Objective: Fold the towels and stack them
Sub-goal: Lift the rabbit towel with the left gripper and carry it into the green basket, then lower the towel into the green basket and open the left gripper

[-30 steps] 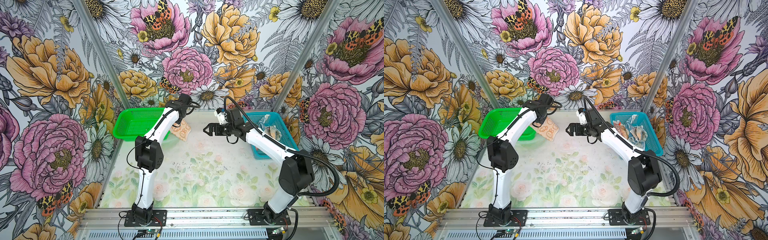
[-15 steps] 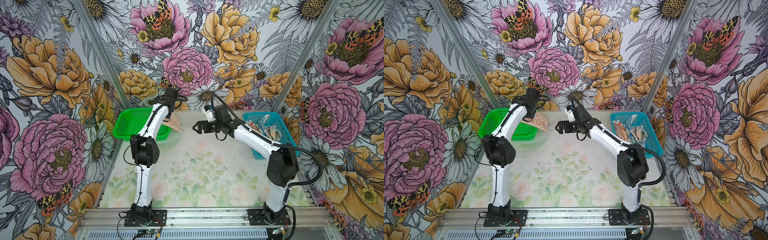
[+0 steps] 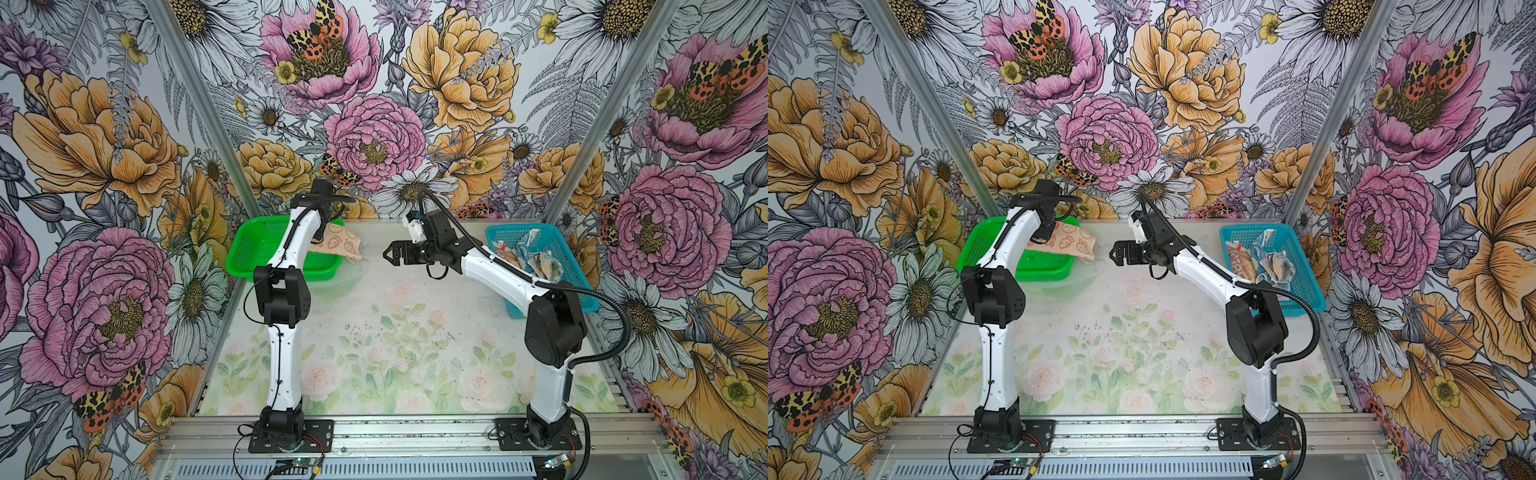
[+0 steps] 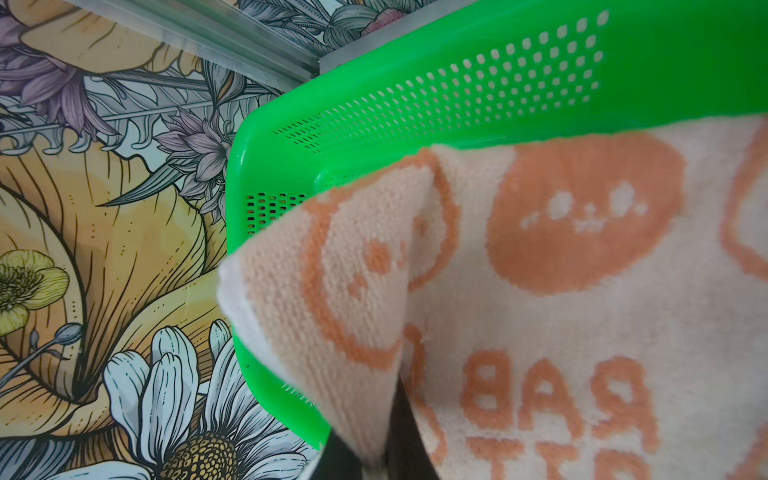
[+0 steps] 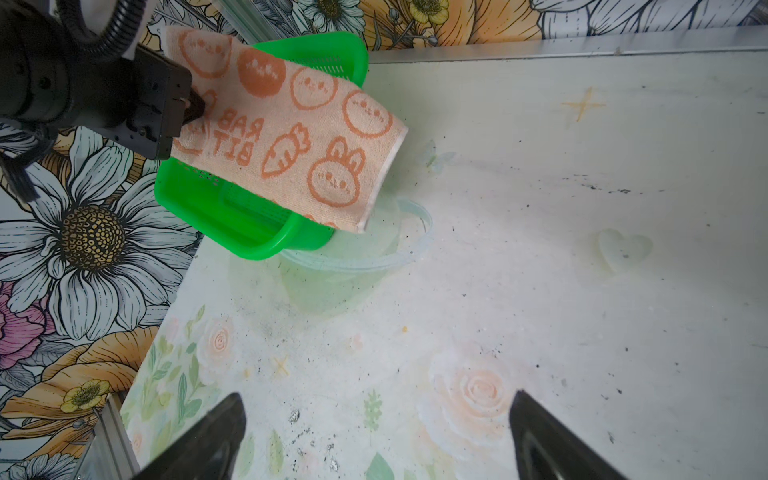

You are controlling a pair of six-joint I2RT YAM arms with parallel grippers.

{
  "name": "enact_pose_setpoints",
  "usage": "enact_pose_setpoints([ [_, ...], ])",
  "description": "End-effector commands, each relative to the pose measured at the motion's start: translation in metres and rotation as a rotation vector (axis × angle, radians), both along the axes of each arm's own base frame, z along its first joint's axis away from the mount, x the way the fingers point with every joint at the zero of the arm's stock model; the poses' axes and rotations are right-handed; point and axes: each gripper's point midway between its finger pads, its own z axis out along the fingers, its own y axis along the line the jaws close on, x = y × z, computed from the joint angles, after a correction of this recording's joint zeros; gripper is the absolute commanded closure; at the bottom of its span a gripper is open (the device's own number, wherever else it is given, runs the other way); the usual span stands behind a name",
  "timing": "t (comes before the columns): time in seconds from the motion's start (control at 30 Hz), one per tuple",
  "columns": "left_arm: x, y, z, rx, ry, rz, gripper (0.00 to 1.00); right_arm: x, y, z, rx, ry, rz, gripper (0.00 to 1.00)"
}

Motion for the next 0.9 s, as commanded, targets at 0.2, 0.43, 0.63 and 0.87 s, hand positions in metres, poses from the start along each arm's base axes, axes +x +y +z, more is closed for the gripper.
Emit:
enact_pose_setpoints([
  [0.2, 0.007, 0.022, -0.019, 0.038, 0.031, -0.011, 1.00, 0.007, 0.022, 0.016, 0.026, -0.042, -0.003, 0.01],
  [0.43, 0.005, 0.034, -0.045, 0.059, 0.085, -0.005, 1.00, 0.007, 0.030, 0.014, 0.040, -0.027, 0.006, 0.01],
  [0.63, 0.006, 0.047, -0.064, 0.054, 0.115, 0.011, 1.00, 0.003, 0.025, 0.006, 0.022, -0.011, -0.004, 0.01],
  [0.87, 0.008, 0.054, -0.083, 0.056, 0.156, -0.004, 1.00, 0.002, 0.020, 0.005, 0.015, -0.010, -0.014, 0.01],
])
